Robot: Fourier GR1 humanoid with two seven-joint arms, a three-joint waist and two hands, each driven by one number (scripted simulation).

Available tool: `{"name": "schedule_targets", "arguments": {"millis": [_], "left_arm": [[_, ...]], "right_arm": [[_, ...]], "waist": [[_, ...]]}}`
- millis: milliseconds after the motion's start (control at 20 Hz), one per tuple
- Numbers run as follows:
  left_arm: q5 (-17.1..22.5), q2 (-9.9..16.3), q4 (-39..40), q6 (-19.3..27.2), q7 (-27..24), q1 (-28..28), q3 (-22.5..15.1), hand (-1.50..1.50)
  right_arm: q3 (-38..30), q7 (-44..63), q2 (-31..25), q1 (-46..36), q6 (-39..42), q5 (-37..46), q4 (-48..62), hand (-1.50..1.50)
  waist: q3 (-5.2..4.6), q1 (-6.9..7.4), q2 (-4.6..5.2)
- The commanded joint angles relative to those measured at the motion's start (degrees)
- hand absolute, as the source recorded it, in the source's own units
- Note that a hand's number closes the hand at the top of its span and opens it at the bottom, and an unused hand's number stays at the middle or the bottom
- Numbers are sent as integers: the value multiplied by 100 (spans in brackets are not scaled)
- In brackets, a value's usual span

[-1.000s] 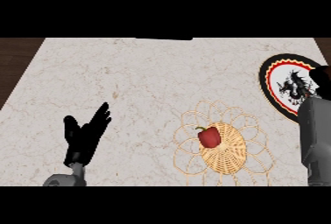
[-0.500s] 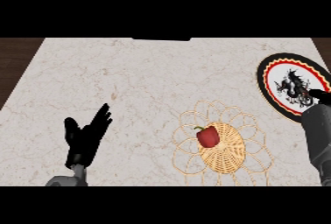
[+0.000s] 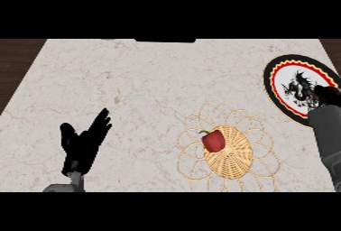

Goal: Pick the cupcake from the placemat and place it in the plate

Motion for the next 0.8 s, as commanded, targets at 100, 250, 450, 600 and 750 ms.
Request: {"name": "schedule_targets", "arguments": {"millis": [100,250,450,600,750], "left_arm": [[72,74,16,-73,-83,179,104,0],[-178,-178,44,198,-190,262,-106,0],[-64,20,-14,170,80,8,131,0],[68,24,-67,128,276,-53,198,0],[-246,-245,-48,264,-111,280,-153,0]], "right_arm": [[216,-901,83,70,-930,-1250,-532,-150],[553,-1174,344,247,-977,-2046,-973,-150],[1526,-1493,908,776,-526,-3287,-2265,-150],[2282,-1710,1487,1555,-339,-4027,-3265,-150],[3027,-2034,1618,2204,-203,-4707,-3960,-150]], "waist": [[-5,-81,-37],[-11,-123,-54],[-21,-257,-113],[-25,-325,-133],[-32,-245,-98]]}}
